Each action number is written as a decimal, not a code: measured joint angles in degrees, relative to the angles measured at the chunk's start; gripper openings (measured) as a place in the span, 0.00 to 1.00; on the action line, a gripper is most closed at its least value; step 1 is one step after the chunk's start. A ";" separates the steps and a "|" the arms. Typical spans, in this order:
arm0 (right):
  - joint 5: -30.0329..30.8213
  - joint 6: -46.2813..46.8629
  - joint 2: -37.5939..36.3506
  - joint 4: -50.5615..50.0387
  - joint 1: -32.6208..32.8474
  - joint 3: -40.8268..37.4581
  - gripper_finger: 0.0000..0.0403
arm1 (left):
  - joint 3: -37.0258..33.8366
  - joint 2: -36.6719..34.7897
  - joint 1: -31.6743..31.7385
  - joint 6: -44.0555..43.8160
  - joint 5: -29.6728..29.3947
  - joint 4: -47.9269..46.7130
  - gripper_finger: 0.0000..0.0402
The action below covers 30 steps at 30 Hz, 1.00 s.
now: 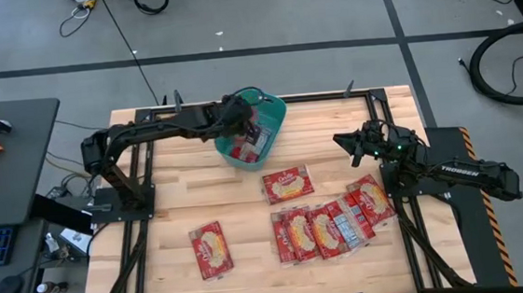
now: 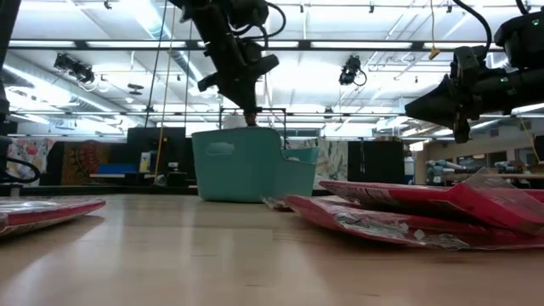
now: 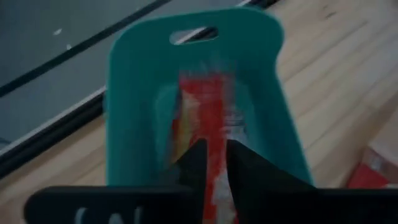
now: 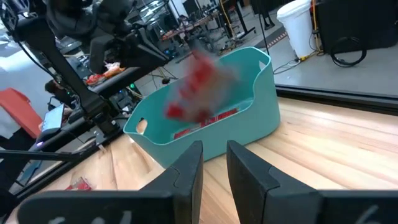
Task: Sort popcorn bags into baskets
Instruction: Put the popcorn bag into the green bin
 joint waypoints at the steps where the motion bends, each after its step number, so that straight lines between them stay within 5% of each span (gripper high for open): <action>1: 0.00 0.00 0.00 0.26 0.00 0.01 0.19 | -0.04 0.10 0.00 0.00 0.13 -0.42 0.20; 5: 0.00 0.00 0.00 0.65 0.00 0.01 0.19 | -0.01 0.10 -0.59 1.95 0.24 0.76 0.32; 10: 0.00 0.00 -0.01 1.17 0.01 0.01 0.19 | 1.58 -1.45 -3.13 18.02 7.29 0.55 0.46; 13: 0.00 0.00 0.00 1.14 0.01 0.01 0.19 | 1.60 -1.99 -7.01 27.72 14.62 0.31 0.49; 16: 0.00 0.00 0.00 1.11 0.00 -0.01 0.19 | 1.55 -1.93 -11.84 32.67 15.86 -1.05 0.48; 25: 0.00 0.00 0.00 1.37 0.02 0.01 0.19 | 1.50 -0.95 -28.09 36.22 15.99 -11.68 0.45; 30: 0.00 0.00 0.00 1.45 0.02 0.01 0.19 | 0.96 -0.28 -35.00 31.03 15.79 -16.42 0.45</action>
